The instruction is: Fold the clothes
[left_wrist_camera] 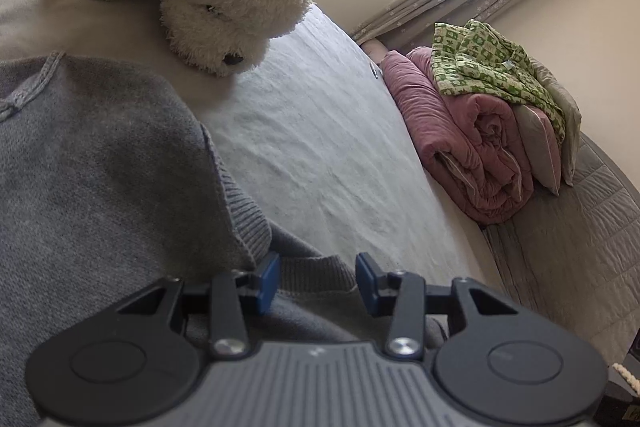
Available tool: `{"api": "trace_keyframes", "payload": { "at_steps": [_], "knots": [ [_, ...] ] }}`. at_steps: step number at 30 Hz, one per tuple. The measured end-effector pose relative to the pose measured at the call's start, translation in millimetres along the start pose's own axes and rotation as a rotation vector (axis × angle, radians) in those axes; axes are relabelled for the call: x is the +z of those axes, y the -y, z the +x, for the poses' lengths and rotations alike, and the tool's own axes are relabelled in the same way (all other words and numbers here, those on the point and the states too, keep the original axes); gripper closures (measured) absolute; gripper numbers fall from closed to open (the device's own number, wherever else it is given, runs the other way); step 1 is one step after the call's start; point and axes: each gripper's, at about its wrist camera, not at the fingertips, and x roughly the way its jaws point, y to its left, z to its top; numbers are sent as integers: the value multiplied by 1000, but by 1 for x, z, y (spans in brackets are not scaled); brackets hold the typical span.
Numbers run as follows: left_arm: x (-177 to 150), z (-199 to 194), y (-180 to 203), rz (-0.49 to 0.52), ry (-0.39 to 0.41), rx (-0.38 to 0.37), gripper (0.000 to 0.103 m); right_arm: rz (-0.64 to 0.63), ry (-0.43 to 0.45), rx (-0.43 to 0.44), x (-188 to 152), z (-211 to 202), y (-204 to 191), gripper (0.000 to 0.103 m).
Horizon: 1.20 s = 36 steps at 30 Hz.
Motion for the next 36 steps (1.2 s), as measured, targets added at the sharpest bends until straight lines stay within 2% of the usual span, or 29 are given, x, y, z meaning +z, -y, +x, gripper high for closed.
{"api": "trace_keyframes", "payload": {
  "at_steps": [3, 5, 8, 10, 11, 12, 13, 18, 22, 27, 31, 35, 36],
  "knots": [
    [5, -3, -3, -2, -29, -14, 60, -95, -71, 8, 11, 31, -10, 46],
    [6, -3, -4, -1, -41, -21, 60, -110, -105, 10, 11, 46, -8, 46],
    [7, -2, -5, -4, -55, -27, 60, -102, -152, 26, 8, 64, -3, 52],
    [7, -2, -5, -15, -61, -33, 60, -100, -168, 33, 2, 69, -2, 61],
    [7, -1, -6, -22, -63, -35, 60, -106, -171, 32, 0, 70, -3, 73],
    [7, -1, -6, -27, -66, -36, 60, -108, -162, 32, -2, 68, -4, 94],
    [7, -1, -6, -31, -68, -36, 60, -101, -140, 31, -3, 64, -5, 98],
    [9, -4, -5, -37, -78, -39, 59, -115, -8, 10, -8, 26, -19, 99],
    [10, -8, -4, -34, -70, -39, 59, -167, 42, 35, -23, 1, -41, 99],
    [12, -11, -4, -28, -65, -36, 59, -198, 15, 96, -51, -10, -67, 99],
    [12, -8, -7, -30, -76, -32, 60, -186, -57, 128, -71, -2, -75, 99],
    [11, -5, -9, -31, -85, -19, 60, -153, -84, 150, -71, 3, -74, 98],
    [10, -4, -10, -31, -86, -17, 60, -144, -88, 157, -70, 4, -74, 94]
  ]
}}
